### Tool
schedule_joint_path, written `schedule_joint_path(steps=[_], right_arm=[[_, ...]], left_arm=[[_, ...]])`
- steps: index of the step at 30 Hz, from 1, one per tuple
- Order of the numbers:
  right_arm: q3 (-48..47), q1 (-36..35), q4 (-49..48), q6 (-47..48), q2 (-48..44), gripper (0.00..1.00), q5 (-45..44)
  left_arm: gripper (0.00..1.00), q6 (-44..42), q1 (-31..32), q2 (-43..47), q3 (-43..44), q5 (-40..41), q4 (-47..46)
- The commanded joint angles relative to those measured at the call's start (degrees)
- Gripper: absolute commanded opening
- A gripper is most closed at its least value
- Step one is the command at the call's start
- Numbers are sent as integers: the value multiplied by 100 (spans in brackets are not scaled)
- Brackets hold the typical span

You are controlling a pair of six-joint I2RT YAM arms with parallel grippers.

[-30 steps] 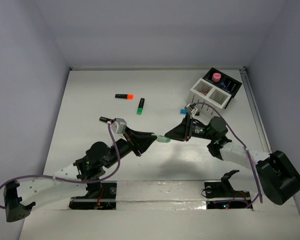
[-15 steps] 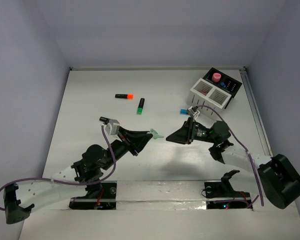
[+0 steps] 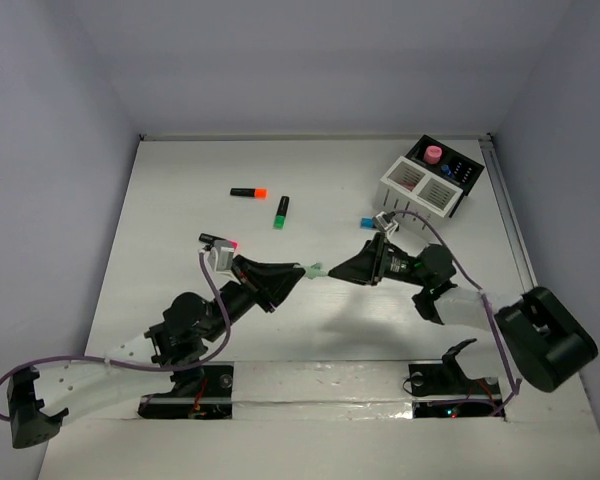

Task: Sort the stationery into containers
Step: Close the pen cap on the pen.

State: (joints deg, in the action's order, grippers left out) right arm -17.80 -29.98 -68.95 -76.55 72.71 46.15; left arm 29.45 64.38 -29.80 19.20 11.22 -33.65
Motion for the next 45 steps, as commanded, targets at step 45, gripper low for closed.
schedule_joint_path(steps=[45], right_arm=[[-1225,-650,-2940,-650,385,69,-352]], left_arm=[[0,1423,-31,-395,-488,-296,-2954]])
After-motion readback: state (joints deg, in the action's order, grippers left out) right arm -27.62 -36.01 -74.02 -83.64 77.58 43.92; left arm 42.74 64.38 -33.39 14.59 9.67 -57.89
